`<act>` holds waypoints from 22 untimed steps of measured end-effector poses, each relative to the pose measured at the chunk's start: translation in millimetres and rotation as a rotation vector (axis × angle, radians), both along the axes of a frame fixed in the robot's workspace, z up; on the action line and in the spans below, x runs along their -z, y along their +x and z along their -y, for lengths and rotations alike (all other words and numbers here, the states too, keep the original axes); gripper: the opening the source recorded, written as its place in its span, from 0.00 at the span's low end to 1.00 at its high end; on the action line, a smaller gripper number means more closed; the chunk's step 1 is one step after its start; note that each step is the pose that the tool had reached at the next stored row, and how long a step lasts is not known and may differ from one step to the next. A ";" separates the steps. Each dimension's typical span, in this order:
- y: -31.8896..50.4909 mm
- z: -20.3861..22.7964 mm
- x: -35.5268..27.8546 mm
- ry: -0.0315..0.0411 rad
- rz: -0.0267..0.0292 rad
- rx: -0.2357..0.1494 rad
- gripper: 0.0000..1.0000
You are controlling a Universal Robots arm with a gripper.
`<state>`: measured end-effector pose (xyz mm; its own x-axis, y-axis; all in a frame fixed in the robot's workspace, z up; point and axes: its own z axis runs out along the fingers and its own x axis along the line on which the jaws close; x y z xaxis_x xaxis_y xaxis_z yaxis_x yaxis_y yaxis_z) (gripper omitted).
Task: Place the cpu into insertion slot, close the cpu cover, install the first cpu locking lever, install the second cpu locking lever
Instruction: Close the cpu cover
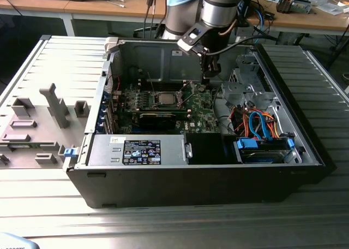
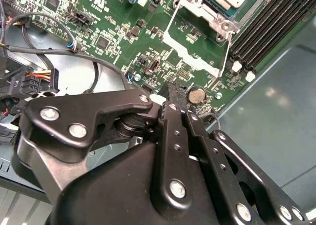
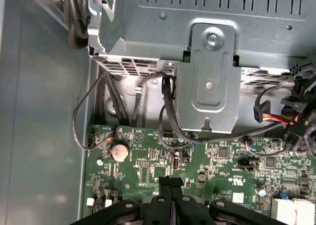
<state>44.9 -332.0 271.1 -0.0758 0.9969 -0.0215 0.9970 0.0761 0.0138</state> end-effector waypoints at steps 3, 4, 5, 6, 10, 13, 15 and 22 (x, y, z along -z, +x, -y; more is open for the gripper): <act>2.3 -0.5 2.8 0.0000 -0.0003 0.000 0.11; 2.9 -0.7 3.9 -0.0001 -0.0005 0.000 0.11; 3.3 -0.9 5.2 0.0000 -0.0006 0.000 0.11; 3.3 -0.9 7.0 -0.0001 -0.0006 0.000 0.11; 3.4 -1.0 14.0 -0.0001 -0.0007 0.000 0.11; 3.4 -1.2 15.7 0.0000 -0.0080 0.000 0.11; 3.3 -1.4 16.8 0.0000 -0.0182 0.001 0.11; -0.5 -1.6 18.2 0.0000 -0.0348 0.009 0.11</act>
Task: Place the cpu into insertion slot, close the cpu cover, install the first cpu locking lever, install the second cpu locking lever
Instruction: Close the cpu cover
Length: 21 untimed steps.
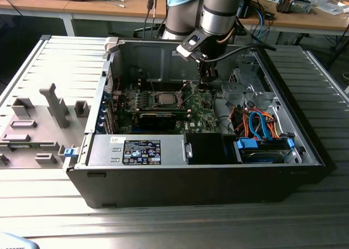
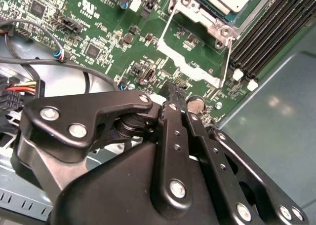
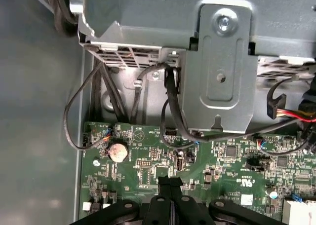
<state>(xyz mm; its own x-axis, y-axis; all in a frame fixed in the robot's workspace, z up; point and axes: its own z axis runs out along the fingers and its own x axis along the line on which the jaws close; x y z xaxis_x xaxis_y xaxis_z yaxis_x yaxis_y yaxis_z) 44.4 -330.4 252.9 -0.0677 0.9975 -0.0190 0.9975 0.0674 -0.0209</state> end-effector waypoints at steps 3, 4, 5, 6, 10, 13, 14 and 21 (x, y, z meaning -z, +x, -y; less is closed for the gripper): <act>-0.3 -0.2 0.8 -0.0004 -0.0276 0.001 0.11; -0.3 -0.2 1.0 -0.0005 -0.0409 0.001 0.11; -0.3 -0.3 1.1 -0.0009 -0.0519 0.001 0.11; -0.3 -0.3 1.0 -0.0015 -0.0524 0.001 0.11; -1.7 -0.3 1.1 -0.0013 -0.0524 0.001 0.11; -4.3 -0.3 1.1 0.0001 -0.0524 0.001 0.11; -5.0 -0.3 1.1 0.0003 -0.0524 0.001 0.11; -12.7 -0.3 1.2 0.0049 -0.0524 0.001 0.11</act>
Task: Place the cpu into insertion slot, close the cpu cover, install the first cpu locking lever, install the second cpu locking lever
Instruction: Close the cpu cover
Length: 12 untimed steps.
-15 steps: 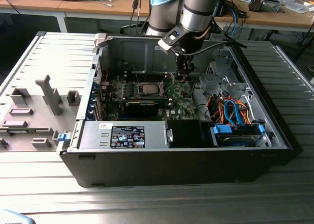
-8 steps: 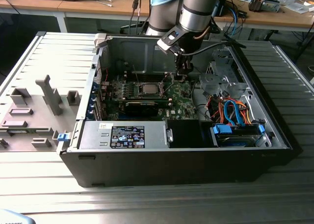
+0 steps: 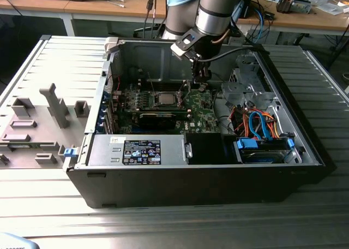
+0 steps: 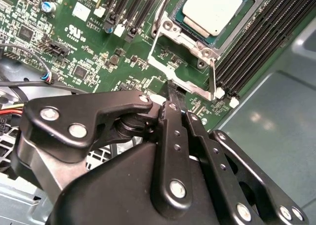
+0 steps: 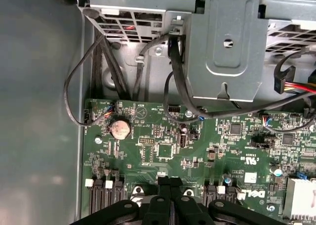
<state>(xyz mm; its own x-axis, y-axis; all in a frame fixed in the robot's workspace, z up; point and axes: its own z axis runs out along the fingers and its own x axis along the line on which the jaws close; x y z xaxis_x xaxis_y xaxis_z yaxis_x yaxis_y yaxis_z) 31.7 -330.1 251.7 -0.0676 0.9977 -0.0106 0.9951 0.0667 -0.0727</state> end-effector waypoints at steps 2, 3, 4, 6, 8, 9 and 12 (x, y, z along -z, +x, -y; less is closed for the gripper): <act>-1.8 0.0 0.0 0.0004 -0.0001 0.000 0.11; -2.4 0.0 0.0 0.0006 0.0000 0.000 0.11; -3.0 0.0 0.1 0.0008 0.0000 0.000 0.11; -4.4 0.0 0.1 0.0013 0.0000 0.000 0.11; -5.9 0.0 0.1 0.0023 0.0000 0.000 0.11; -7.8 0.0 0.1 0.0030 0.0000 0.000 0.11; -10.5 0.0 0.1 0.0037 0.0000 0.000 0.11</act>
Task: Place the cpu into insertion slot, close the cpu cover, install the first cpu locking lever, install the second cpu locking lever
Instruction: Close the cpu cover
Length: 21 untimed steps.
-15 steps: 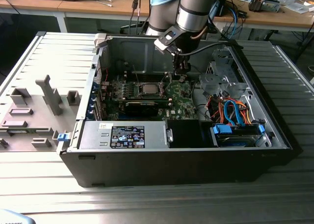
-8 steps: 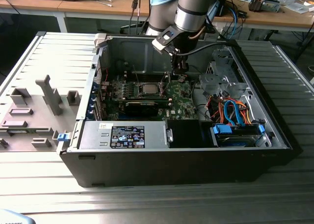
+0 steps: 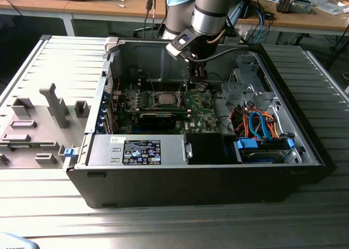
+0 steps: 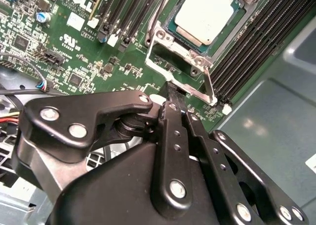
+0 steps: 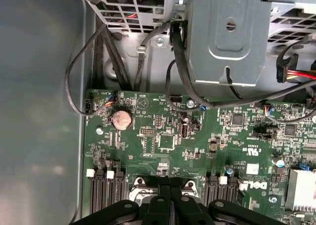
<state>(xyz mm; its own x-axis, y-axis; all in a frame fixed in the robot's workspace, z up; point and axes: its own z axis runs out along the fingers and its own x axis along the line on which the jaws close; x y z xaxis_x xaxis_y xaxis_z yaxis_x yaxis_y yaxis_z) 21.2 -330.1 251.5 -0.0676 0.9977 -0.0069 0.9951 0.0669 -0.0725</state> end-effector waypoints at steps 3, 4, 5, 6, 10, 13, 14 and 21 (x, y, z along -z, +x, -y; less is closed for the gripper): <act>-4.2 0.0 0.0 0.0007 0.0000 0.000 0.11; -5.3 0.0 0.0 0.0007 0.0000 0.000 0.11; -6.4 0.0 0.0 0.0007 0.0000 0.000 0.11; -7.6 0.0 0.0 0.0007 0.0000 0.000 0.11; -12.5 0.0 0.0 0.0009 0.0000 0.000 0.11; -15.0 0.0 0.0 0.0008 0.0000 0.000 0.11; -15.7 0.0 0.0 0.0008 0.0000 0.000 0.11; -19.7 0.0 0.1 0.0007 0.0000 0.000 0.11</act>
<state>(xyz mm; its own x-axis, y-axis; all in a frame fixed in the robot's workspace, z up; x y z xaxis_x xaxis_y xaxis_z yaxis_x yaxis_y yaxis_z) 1.4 -330.1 251.5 -0.0676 0.9977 -0.0062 0.9951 0.0670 -0.0724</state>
